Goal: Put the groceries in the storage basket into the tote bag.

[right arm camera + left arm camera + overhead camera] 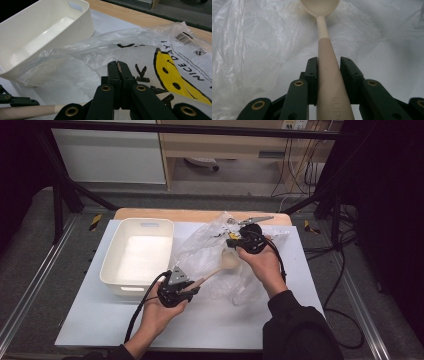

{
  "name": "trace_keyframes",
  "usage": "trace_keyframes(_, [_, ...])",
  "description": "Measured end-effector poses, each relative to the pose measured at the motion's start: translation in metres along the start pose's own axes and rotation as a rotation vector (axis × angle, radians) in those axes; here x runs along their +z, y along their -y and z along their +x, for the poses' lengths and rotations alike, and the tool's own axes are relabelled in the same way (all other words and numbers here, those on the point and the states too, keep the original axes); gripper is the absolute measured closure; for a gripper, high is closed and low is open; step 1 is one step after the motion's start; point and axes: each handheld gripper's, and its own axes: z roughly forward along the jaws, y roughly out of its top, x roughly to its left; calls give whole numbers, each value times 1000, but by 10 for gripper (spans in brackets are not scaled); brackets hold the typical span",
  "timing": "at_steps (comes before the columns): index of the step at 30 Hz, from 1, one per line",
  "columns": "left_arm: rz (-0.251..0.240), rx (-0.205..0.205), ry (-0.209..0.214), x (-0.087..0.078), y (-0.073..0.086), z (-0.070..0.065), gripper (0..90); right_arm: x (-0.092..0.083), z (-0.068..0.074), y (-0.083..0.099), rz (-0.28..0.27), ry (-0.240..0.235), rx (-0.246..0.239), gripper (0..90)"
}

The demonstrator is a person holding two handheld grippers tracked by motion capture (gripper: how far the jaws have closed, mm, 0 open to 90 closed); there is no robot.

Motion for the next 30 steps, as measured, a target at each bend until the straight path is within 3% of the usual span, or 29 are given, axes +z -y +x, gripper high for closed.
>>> trace_keyframes(14, [-8, -15, -26, 11, -4, 2, 686, 1, -2, 7, 2, -4, 6, 900])
trace_keyframes(30, [-21, -30, -44, 34, -21, 1, 687, 1, 0, 17, 6, -17, 9, 900])
